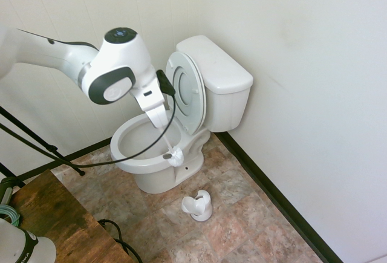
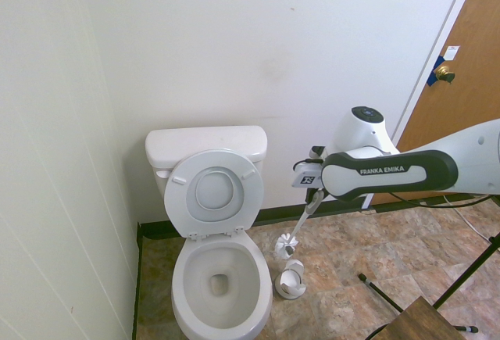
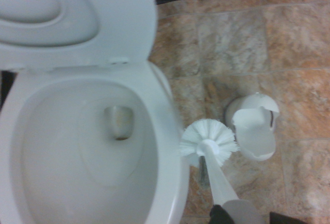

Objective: Clean the toilet

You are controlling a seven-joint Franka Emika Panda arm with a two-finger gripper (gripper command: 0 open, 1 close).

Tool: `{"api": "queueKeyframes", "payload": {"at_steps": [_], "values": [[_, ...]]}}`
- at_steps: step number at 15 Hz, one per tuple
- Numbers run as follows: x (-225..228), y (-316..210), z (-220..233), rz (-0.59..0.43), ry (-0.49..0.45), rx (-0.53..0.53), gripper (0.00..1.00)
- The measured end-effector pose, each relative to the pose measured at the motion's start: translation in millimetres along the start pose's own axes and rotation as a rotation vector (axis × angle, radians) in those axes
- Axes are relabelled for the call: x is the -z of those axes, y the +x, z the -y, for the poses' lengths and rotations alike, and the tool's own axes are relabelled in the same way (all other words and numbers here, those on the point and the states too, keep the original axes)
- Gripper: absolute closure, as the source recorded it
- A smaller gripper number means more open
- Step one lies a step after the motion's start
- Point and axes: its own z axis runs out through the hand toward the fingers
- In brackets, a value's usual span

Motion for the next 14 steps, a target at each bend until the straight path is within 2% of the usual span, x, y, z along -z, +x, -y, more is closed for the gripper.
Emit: {"api": "queueKeyframes", "payload": {"at_steps": [4, 7, 8, 11, 14], "values": [[3, -71, 27, -0.004, 0.016, 0.08, 1.0], [-12, -110, 52, -0.03, 0.029, 0.122, 1.0], [-32, -118, 71, -0.032, 0.022, 0.131, 1.0], [-39, -128, 85, -0.074, 0.021, 0.139, 1.0], [-79, -148, 105, -0.097, -0.011, 0.136, 1.0]]}}
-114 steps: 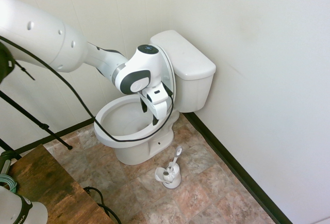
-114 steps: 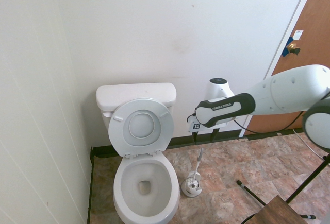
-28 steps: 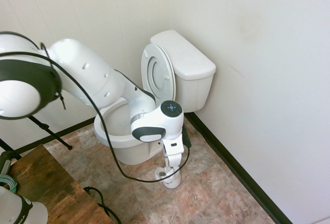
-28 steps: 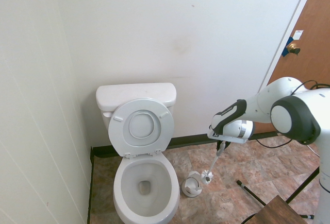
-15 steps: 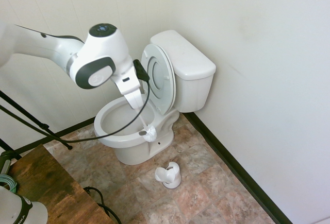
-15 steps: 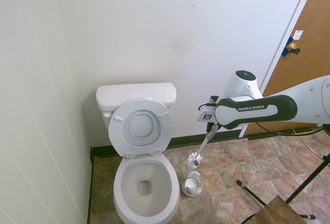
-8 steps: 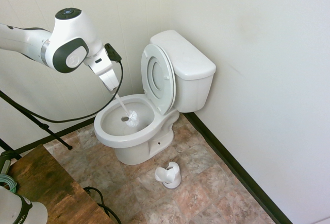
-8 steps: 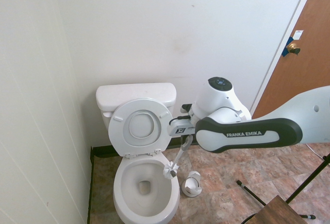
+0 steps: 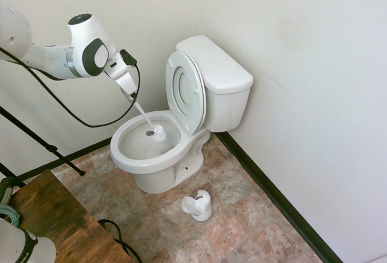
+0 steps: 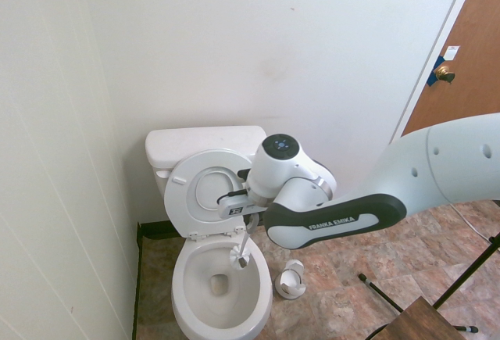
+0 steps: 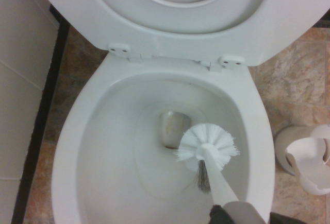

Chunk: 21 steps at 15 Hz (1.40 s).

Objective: Clean the toilet

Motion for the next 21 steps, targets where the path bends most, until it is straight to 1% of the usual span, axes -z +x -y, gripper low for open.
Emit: {"api": "queueKeyframes", "payload": {"at_steps": [4, 7, 12, 17, 21], "values": [[-68, -7, 31, 0.022, -0.028, -0.006, 1.0], [-98, -17, 62, 0.034, -0.026, -0.017, 1.0], [-132, -24, 110, 0.012, -0.049, -0.027, 1.0], [-172, -28, 126, 0.001, -0.081, -0.032, 1.0], [-178, -55, 144, -0.001, -0.09, 0.0, 1.0]]}}
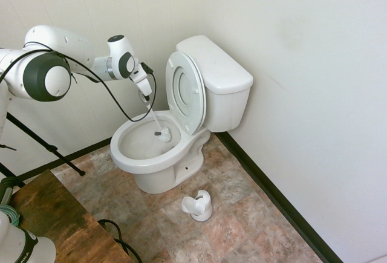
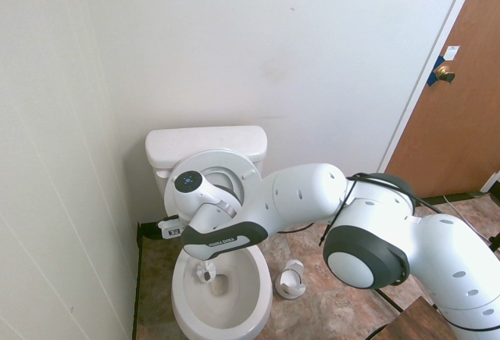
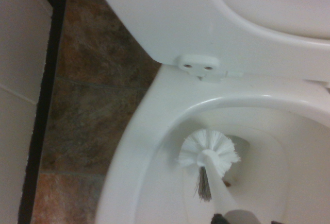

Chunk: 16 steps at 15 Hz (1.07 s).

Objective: Clean the toilet

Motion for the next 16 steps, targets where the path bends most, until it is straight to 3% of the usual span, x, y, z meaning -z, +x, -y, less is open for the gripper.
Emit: {"api": "queueKeyframes", "payload": {"at_steps": [8, 16], "values": [[10, -56, 0, 0.009, -0.019, 0.091, 1.0], [7, -81, -62, 0.04, -0.134, 0.212, 1.0]]}}
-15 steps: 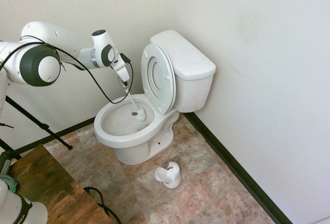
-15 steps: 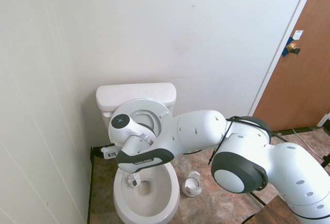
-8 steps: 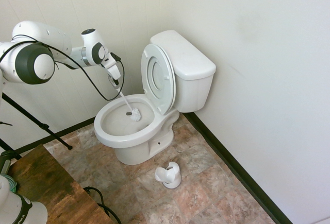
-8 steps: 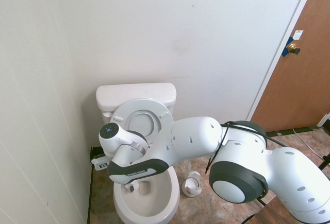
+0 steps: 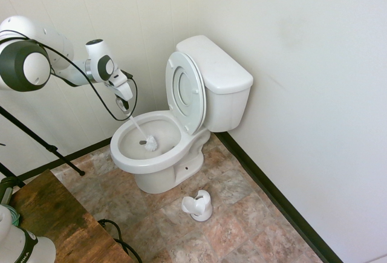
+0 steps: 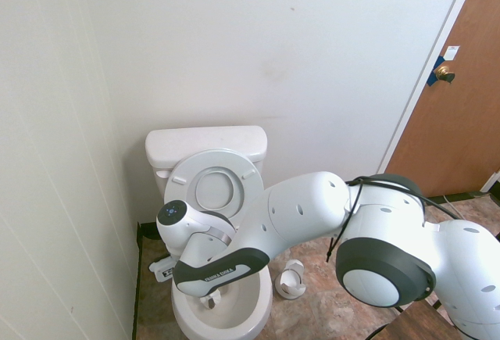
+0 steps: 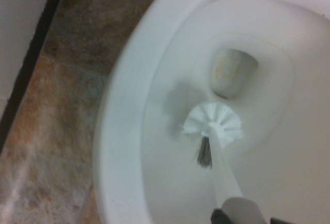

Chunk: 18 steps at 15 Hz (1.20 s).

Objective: Clean the toilet

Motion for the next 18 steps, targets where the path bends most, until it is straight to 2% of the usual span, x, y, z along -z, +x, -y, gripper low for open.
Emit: {"api": "queueKeyframes", "payload": {"at_steps": [5, 9, 12, 15, 18], "values": [[-24, 5, -38, 0.012, -0.057, 0.04, 1.0], [-36, 42, -68, 0.023, -0.042, 0.007, 1.0], [-29, 83, -86, 0.027, -0.018, -0.046, 1.0], [-24, 123, -90, 0.023, 0.003, -0.096, 1.0], [-23, 137, -69, 0.011, 0.036, -0.114, 1.0]]}}
